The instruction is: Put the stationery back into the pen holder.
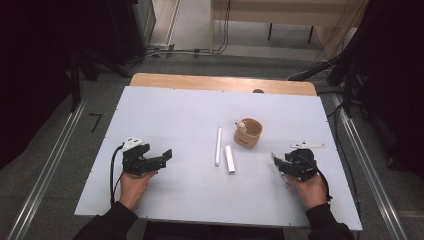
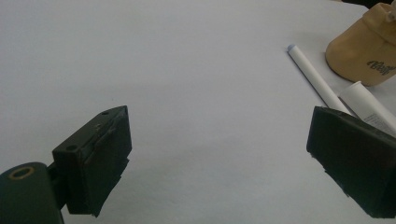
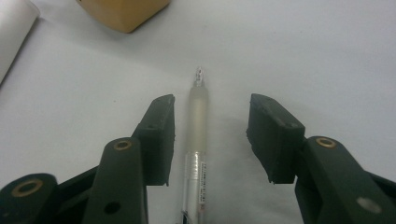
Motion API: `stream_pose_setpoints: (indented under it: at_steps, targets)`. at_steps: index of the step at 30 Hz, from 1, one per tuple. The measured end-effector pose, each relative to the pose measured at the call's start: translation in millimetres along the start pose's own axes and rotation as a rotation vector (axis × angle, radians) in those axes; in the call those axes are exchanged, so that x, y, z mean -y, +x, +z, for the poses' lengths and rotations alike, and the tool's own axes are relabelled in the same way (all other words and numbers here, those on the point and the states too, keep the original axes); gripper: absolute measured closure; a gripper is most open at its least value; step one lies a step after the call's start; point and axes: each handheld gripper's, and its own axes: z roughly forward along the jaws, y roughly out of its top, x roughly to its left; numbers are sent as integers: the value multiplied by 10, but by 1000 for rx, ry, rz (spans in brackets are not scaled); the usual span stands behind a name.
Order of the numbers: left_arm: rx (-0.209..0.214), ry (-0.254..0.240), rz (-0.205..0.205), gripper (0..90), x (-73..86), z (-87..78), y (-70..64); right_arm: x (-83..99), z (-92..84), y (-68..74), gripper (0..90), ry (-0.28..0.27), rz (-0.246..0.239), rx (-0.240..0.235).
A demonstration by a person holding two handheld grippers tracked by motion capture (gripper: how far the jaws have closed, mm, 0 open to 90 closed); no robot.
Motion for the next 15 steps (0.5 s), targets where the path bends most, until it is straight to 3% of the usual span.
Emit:
stream_pose_setpoints:
  at_steps: [15]
  targets:
    - [1, 0, 1, 66, 0, 2, 1, -28, 68, 35, 624, 38, -21, 0]
